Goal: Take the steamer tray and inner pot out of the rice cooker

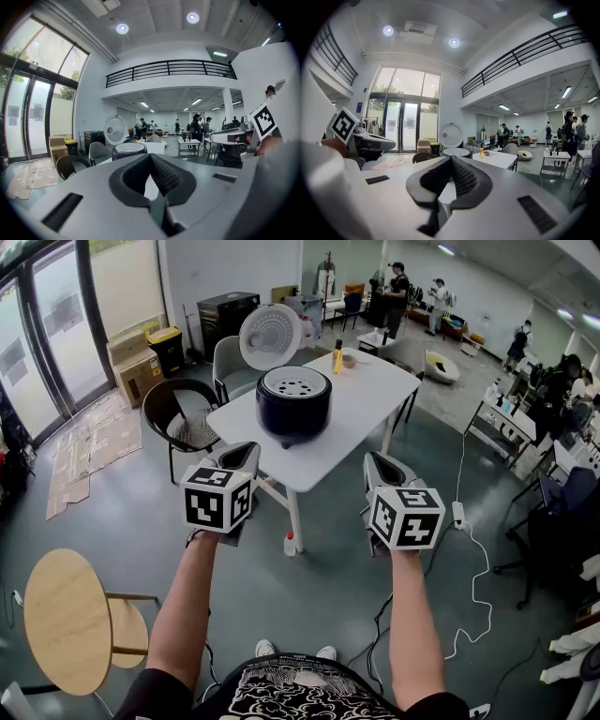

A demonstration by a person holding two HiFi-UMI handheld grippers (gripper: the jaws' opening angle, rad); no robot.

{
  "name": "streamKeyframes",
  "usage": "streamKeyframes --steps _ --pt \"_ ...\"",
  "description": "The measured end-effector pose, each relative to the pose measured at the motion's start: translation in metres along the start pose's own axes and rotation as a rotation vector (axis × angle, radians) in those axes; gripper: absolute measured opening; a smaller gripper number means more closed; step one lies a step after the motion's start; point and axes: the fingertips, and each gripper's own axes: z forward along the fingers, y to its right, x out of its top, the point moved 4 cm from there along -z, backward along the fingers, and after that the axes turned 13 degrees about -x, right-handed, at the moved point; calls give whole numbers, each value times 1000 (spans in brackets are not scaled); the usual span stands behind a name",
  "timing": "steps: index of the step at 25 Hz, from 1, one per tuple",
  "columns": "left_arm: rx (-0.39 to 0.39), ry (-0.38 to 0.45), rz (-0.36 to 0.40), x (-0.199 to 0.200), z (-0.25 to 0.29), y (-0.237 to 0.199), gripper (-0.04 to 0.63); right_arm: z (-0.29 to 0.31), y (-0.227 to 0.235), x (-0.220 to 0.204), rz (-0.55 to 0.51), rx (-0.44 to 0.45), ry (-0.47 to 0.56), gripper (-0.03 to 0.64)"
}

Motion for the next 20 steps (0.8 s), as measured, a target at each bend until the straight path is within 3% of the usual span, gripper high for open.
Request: streamKeyframes --steps 15,20 --pt "-14 10 23 -1 -1 2 12 -2 -3 -3 11 -20 18 20" --pt "-23 9 30 1 0 6 67 -4 -1 -3 17 -21 24 35"
